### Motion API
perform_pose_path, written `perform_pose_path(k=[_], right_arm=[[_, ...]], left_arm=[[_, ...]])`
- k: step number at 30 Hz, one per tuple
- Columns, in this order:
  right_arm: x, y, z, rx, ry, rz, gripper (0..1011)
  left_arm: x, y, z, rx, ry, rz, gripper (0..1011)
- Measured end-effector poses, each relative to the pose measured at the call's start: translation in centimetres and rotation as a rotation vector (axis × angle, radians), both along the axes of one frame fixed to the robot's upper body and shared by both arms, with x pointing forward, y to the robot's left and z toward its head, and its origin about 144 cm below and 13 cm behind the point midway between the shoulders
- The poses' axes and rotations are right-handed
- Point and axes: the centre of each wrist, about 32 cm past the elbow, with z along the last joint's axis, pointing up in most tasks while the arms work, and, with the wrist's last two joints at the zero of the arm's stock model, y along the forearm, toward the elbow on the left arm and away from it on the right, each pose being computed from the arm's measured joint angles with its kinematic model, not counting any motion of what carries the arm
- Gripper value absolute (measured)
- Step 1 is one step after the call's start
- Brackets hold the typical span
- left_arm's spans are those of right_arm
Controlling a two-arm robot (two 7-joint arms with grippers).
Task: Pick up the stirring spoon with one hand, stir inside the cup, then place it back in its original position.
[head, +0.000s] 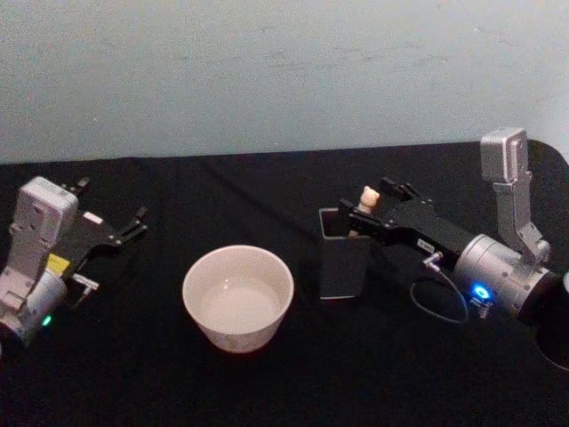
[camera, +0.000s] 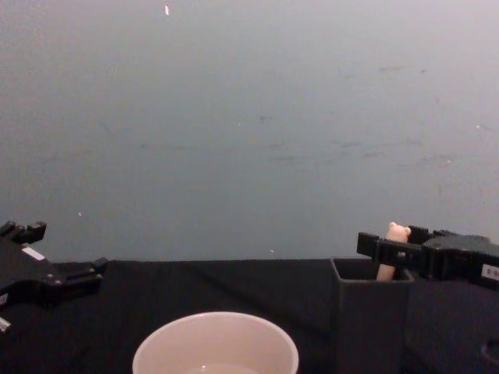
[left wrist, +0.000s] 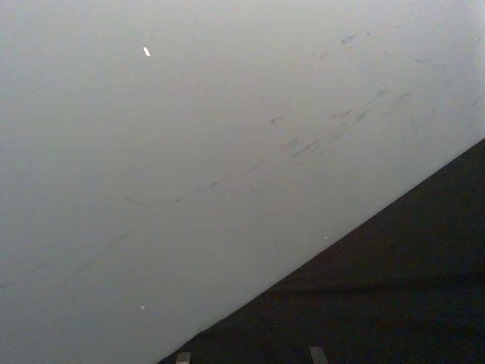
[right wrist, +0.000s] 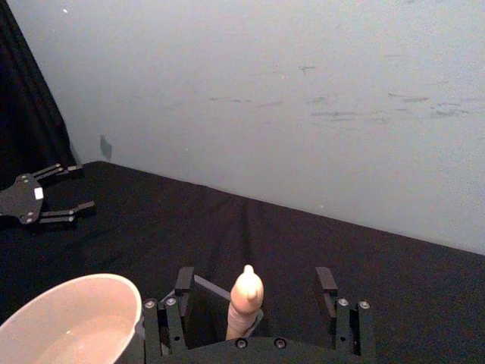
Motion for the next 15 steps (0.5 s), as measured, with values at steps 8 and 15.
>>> perform_pose_path(k=[8,15], right_arm=[[-0.01,0.00,0.01,0.000,-0.001,0.000,875],[-0.02,0.00,0.01,0.000,-0.002,0.000,681]], left_arm=[[0.00,0.00,0.00,0.000,0.000,0.000,1001],[0.00,0.00,0.00,0.000,0.000,0.000,1001]])
